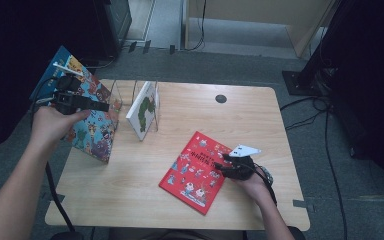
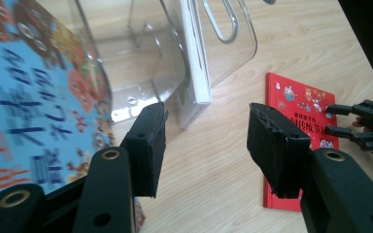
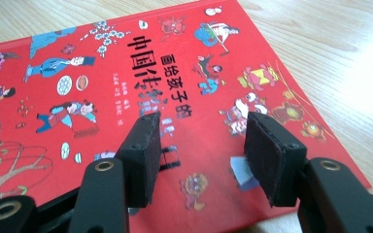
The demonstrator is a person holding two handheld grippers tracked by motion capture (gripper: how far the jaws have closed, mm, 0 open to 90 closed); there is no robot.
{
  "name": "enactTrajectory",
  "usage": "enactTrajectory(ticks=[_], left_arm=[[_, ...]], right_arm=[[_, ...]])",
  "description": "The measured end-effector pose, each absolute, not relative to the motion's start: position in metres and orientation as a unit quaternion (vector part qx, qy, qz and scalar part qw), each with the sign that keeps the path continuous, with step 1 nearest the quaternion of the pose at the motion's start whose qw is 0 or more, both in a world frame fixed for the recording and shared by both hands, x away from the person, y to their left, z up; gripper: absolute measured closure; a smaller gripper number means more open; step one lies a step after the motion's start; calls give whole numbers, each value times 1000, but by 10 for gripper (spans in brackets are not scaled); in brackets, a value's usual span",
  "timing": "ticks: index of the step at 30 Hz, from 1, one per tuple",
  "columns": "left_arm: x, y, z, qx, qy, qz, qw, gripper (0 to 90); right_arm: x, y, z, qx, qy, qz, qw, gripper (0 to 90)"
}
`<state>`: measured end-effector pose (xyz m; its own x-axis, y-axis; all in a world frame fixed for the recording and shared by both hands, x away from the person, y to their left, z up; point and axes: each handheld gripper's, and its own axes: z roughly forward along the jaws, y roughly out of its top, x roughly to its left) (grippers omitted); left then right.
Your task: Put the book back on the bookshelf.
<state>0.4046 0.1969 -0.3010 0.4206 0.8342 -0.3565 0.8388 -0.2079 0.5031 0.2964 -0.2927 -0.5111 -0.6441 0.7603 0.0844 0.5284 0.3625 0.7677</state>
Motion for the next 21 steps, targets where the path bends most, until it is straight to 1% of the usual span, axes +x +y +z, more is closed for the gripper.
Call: enactTrajectory(ticks=[10, 12, 21], left_arm=[[403, 171, -336, 794, 519, -31, 315, 470], [402, 166, -341, 799, 512, -32, 313, 455], [397, 141, -362, 814, 486, -34, 315, 451]], right_arm=[[285, -300, -511, 405, 809, 400, 147, 477], [284, -301, -511, 404, 809, 401, 148, 477], [278, -310, -512, 414, 804, 399, 153, 477]])
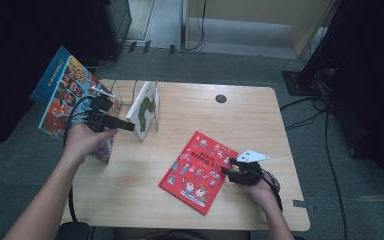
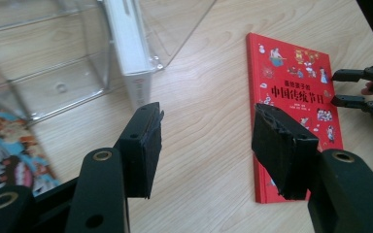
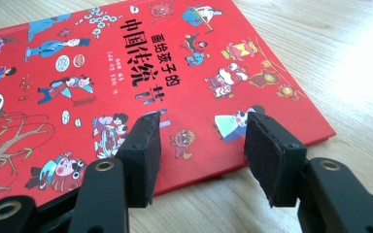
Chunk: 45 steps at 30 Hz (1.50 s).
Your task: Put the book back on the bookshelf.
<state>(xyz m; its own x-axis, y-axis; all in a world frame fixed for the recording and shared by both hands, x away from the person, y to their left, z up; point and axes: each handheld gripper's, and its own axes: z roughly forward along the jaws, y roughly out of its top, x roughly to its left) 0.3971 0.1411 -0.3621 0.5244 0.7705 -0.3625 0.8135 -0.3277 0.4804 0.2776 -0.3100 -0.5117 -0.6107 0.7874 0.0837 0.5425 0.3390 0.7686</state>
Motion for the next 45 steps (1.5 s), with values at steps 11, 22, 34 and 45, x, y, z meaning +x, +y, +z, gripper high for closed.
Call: enactTrajectory(ticks=[11, 22, 34, 45], left_arm=[[397, 107, -378, 837, 452, -33, 308, 456], [396, 90, -385, 839, 443, -44, 314, 459], [385, 79, -398, 838, 438, -49, 323, 456], [379, 73, -421, 840, 432, -51, 325, 459]], right_arm=[[269, -311, -513, 414, 801, 402, 159, 477], [265, -319, -514, 420, 802, 397, 153, 481], [271, -329, -515, 423, 809, 386, 133, 572], [277, -325, -518, 440, 794, 395, 141, 589]])
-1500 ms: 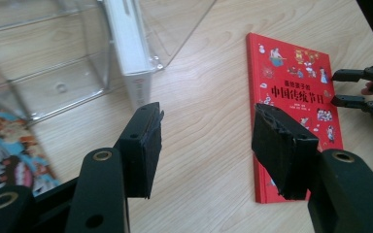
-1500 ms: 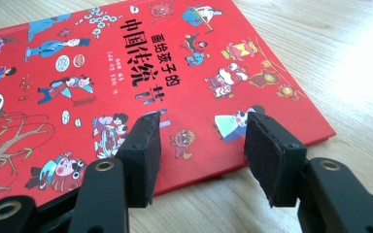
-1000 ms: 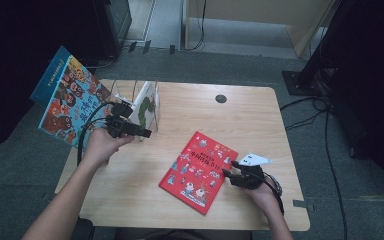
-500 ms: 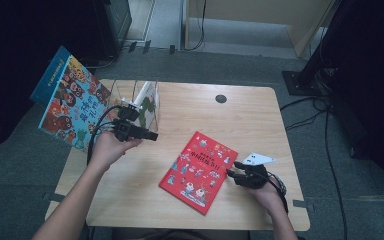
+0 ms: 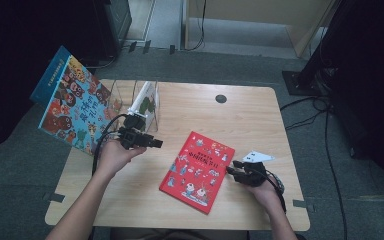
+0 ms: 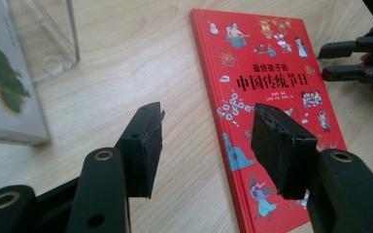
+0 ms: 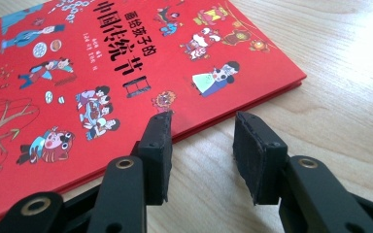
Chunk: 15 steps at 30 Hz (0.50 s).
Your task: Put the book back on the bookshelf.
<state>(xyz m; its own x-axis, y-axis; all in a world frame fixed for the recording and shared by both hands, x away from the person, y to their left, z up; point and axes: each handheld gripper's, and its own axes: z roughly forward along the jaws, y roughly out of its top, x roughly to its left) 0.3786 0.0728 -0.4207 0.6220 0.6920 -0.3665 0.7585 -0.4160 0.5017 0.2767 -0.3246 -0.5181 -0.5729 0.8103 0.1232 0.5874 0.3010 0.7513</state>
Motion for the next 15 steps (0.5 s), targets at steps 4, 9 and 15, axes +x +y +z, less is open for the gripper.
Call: enactTrajectory(ticks=[4, 9, 15], left_arm=[[376, 73, -428, 838, 435, -51, 325, 458], [371, 73, -437, 835, 435, -48, 333, 456], [363, 73, -447, 834, 434, -47, 339, 462]], right_arm=[[280, -322, -519, 446, 789, 397, 142, 593], [285, -319, -519, 450, 786, 399, 144, 592], [291, -316, -519, 454, 784, 399, 141, 593]])
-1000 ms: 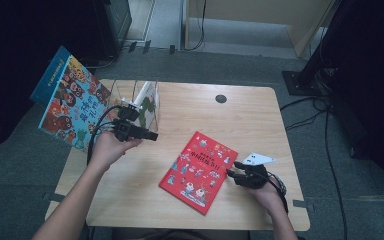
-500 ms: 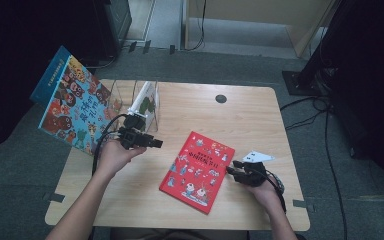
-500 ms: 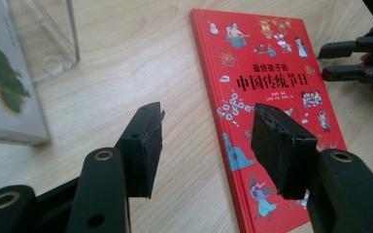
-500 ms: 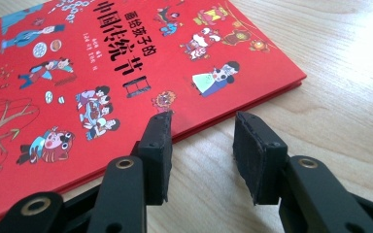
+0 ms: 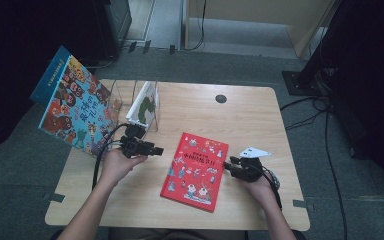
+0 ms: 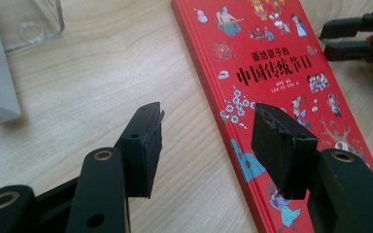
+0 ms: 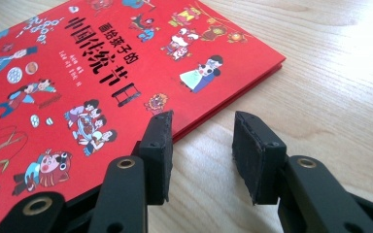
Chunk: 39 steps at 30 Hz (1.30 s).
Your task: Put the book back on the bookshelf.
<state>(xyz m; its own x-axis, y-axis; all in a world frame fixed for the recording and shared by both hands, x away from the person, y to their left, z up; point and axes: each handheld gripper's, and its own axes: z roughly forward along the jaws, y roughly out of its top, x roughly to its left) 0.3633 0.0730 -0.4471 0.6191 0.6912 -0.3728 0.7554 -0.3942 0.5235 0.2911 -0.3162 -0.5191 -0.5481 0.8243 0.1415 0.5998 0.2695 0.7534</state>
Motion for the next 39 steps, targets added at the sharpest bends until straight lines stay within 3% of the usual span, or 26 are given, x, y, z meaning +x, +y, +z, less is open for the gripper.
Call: enactTrajectory(ticks=[7, 18, 29, 35, 39], left_arm=[[355, 70, -455, 840, 407, -31, 356, 552], [355, 70, -474, 823, 447, -44, 348, 538], [353, 64, -487, 824, 436, -51, 358, 783], [353, 60, -493, 828, 429, -57, 357, 808], [351, 53, -496, 834, 418, -65, 355, 884]], right_arm=[[294, -315, -520, 448, 785, 404, 144, 609], [290, -314, -519, 456, 785, 396, 135, 636], [278, -308, -517, 453, 792, 388, 129, 767], [269, -309, -515, 442, 794, 400, 123, 848], [262, -306, -514, 434, 799, 398, 121, 894]])
